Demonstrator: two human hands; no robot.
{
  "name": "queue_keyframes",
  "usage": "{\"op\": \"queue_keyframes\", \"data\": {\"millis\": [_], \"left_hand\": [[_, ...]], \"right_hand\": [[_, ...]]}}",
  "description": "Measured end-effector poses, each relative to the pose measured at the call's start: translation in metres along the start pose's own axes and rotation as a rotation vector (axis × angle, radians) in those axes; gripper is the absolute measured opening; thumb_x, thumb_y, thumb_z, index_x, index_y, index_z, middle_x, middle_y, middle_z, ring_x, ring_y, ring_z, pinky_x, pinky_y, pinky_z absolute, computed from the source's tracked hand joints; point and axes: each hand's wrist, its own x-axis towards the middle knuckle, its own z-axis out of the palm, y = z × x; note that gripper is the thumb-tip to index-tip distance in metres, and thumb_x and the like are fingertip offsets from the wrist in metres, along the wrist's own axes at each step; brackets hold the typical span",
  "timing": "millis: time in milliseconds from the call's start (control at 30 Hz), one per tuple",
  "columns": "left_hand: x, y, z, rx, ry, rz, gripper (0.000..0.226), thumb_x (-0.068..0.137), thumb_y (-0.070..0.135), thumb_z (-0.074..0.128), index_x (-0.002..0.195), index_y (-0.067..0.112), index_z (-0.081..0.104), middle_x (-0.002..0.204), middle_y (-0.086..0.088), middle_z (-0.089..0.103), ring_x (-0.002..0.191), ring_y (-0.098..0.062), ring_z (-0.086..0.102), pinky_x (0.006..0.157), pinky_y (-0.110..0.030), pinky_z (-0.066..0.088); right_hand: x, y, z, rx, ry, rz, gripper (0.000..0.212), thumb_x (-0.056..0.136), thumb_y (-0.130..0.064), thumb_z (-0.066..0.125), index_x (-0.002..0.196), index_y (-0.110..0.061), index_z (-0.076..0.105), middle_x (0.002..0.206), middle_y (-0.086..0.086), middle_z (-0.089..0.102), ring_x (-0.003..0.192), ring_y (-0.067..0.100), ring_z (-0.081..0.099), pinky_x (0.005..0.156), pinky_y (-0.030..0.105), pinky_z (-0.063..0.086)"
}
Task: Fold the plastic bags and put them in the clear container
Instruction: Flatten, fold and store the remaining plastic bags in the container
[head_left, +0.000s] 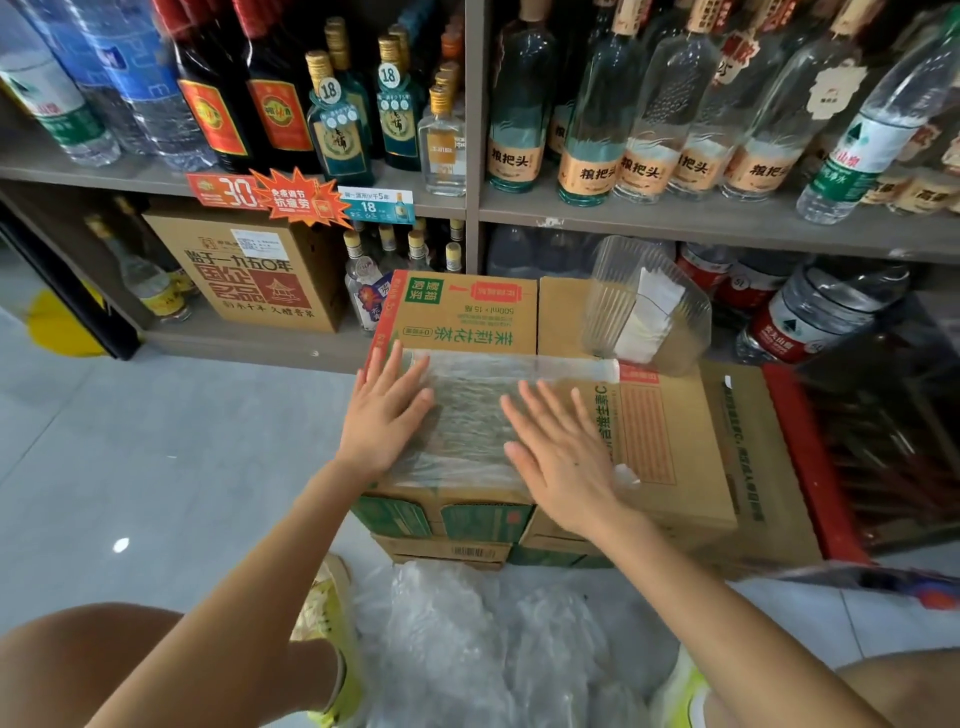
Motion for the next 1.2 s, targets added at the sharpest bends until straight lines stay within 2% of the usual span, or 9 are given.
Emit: {"op": "queue_keyframes", "data": {"millis": [167, 333, 467, 567, 667, 767, 900, 1067, 1200], "left_hand": [[-0.039, -0.011, 0.009, 0.409, -0.126, 0.262, 0.074, 0.088, 0.069, -0.010, 0.149, 0.031, 0.011, 0.157, 0.001, 0.002, 0.146, -0.023, -0.007, 0.115, -0.031, -0.016], [-0.048, -0.015, 0.014, 0.456, -0.132, 0.222, 0.080, 0.079, 0.073, -0.023, 0.147, 0.036, -0.001, 0.157, 0.006, -0.004, 0.145, -0.019, -0.012, 0.115, -0.033, -0.016], [-0.052, -0.007, 0.008, 0.345, -0.185, 0.148, 0.091, 0.065, 0.084, -0.023, 0.144, 0.043, -0.004, 0.155, 0.010, -0.013, 0.141, -0.012, -0.022, 0.115, -0.032, -0.017], [-0.063, -0.004, 0.002, 0.115, -0.058, 0.138, 0.095, 0.073, 0.088, 0.001, 0.146, 0.035, 0.028, 0.155, 0.012, 0.004, 0.145, -0.011, -0.010, 0.116, -0.027, -0.012], [-0.072, -0.002, -0.004, 0.057, -0.008, 0.157, 0.091, 0.076, 0.086, 0.017, 0.133, 0.027, 0.057, 0.150, 0.013, 0.026, 0.143, -0.006, 0.010, 0.115, -0.025, 0.001], [-0.081, -0.001, -0.010, -0.035, -0.091, 0.172, 0.096, 0.070, 0.089, 0.029, 0.130, 0.020, 0.060, 0.139, 0.017, 0.041, 0.135, 0.003, 0.021, 0.116, -0.019, 0.008], [-0.089, -0.001, -0.017, -0.071, -0.135, 0.208, 0.099, 0.064, 0.091, 0.038, 0.133, 0.023, 0.056, 0.137, 0.018, 0.033, 0.130, 0.011, 0.013, 0.108, -0.007, 0.008], [-0.080, -0.003, -0.019, -0.077, -0.112, 0.085, 0.092, 0.061, 0.086, 0.045, 0.130, 0.027, 0.058, 0.138, 0.005, 0.053, 0.134, -0.016, 0.041, 0.108, -0.036, 0.036], [-0.063, 0.008, -0.018, -0.231, 0.010, -0.089, 0.060, 0.073, 0.077, 0.043, 0.101, 0.030, 0.067, 0.093, -0.005, 0.071, 0.088, -0.024, 0.065, 0.079, -0.042, 0.054]], "right_hand": [[-0.016, 0.001, 0.020, -0.052, -0.077, 0.025, 0.066, 0.082, -0.054, -0.027, 0.144, -0.036, -0.016, 0.156, -0.002, -0.019, 0.144, 0.019, -0.021, 0.113, 0.041, -0.020], [-0.050, 0.033, 0.019, -0.079, -0.044, 0.139, 0.075, 0.081, -0.059, -0.033, 0.147, -0.033, -0.009, 0.157, 0.001, -0.011, 0.145, 0.021, -0.015, 0.113, 0.042, -0.018], [-0.058, 0.025, 0.010, -0.031, 0.100, 0.044, 0.061, 0.099, -0.057, 0.013, 0.147, -0.022, 0.028, 0.153, 0.010, 0.028, 0.142, 0.026, 0.024, 0.114, 0.043, 0.007], [-0.054, 0.012, 0.009, -0.049, 0.149, -0.158, 0.057, 0.086, -0.056, 0.051, 0.130, -0.021, 0.056, 0.139, 0.004, 0.053, 0.129, 0.022, 0.048, 0.112, 0.043, 0.017], [-0.049, 0.007, 0.013, -0.015, 0.233, -0.187, 0.042, 0.069, -0.032, 0.082, 0.107, -0.019, 0.069, 0.110, -0.004, 0.067, 0.102, 0.019, 0.061, 0.101, 0.034, 0.027], [-0.049, 0.004, 0.014, 0.075, 0.328, -0.189, 0.010, 0.078, -0.025, 0.075, 0.086, -0.020, 0.072, 0.088, -0.009, 0.069, 0.082, 0.015, 0.063, 0.088, 0.029, 0.031], [-0.055, -0.001, 0.001, 0.207, 0.382, -0.096, 0.026, 0.090, -0.032, 0.052, 0.077, -0.022, 0.071, 0.071, -0.012, 0.068, 0.065, 0.010, 0.057, 0.082, 0.031, 0.036], [-0.041, -0.001, -0.026, 0.534, 0.062, 0.099, 0.016, 0.092, -0.031, 0.059, 0.100, -0.024, 0.071, 0.095, -0.017, 0.066, 0.091, 0.005, 0.054, 0.091, 0.028, 0.039], [-0.005, 0.003, -0.046, 0.627, -0.038, 0.116, 0.012, 0.093, -0.024, 0.059, 0.095, -0.021, 0.071, 0.093, -0.013, 0.067, 0.091, 0.006, 0.061, 0.088, 0.028, 0.048]]}}
